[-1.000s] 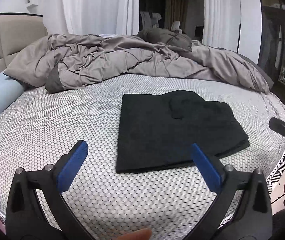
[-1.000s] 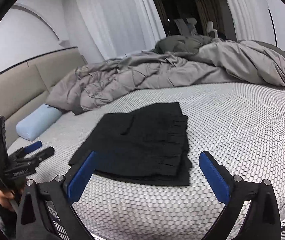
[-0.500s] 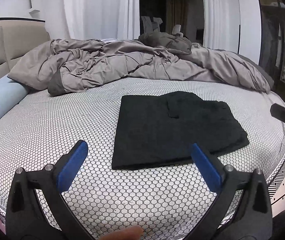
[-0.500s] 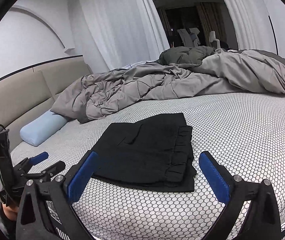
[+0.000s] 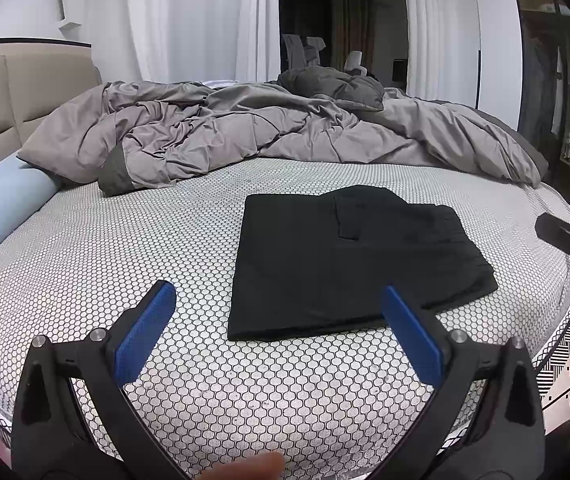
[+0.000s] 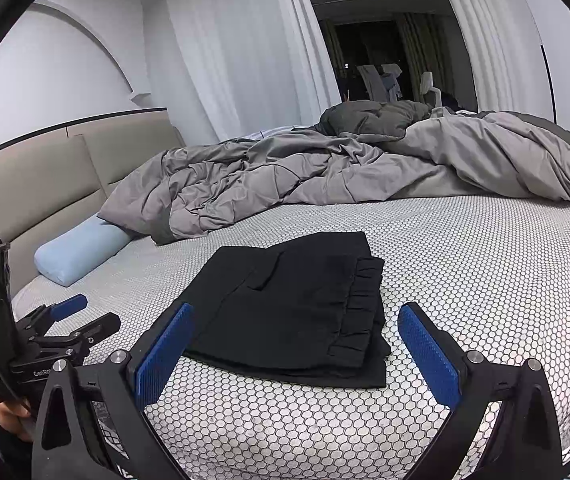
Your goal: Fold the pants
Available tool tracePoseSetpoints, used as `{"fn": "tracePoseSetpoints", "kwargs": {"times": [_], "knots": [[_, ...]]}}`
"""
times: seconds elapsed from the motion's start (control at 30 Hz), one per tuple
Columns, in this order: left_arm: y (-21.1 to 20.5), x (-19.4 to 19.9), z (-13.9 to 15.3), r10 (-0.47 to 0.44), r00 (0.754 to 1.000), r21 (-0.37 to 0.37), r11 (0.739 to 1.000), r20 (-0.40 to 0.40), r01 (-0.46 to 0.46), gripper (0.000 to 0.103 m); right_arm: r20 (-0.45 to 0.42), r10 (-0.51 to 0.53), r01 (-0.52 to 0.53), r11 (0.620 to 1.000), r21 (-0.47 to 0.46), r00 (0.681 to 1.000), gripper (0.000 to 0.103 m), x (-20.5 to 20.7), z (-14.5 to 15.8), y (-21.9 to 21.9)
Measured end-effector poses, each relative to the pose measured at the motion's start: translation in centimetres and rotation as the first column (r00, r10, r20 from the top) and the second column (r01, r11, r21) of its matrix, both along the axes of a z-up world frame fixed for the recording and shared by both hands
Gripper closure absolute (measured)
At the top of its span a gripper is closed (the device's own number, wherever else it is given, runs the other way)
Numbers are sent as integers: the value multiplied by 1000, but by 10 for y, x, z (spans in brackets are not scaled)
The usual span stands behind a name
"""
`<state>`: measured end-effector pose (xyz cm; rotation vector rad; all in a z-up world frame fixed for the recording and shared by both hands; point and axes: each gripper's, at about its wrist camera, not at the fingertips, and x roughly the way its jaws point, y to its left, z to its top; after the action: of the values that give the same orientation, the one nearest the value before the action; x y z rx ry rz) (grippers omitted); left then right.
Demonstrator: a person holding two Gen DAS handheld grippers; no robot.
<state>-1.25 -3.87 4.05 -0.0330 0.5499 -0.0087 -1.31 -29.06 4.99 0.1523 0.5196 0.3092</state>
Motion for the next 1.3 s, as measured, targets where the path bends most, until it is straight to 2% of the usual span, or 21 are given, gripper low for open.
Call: {"fn": "tracePoseSetpoints", "kwargs": {"times": [1.3], "knots": [[16, 2, -14, 23, 999, -7, 1000, -29, -23, 1, -13, 14, -15, 1000, -22, 1000, 0, 2, -1, -5]]}}
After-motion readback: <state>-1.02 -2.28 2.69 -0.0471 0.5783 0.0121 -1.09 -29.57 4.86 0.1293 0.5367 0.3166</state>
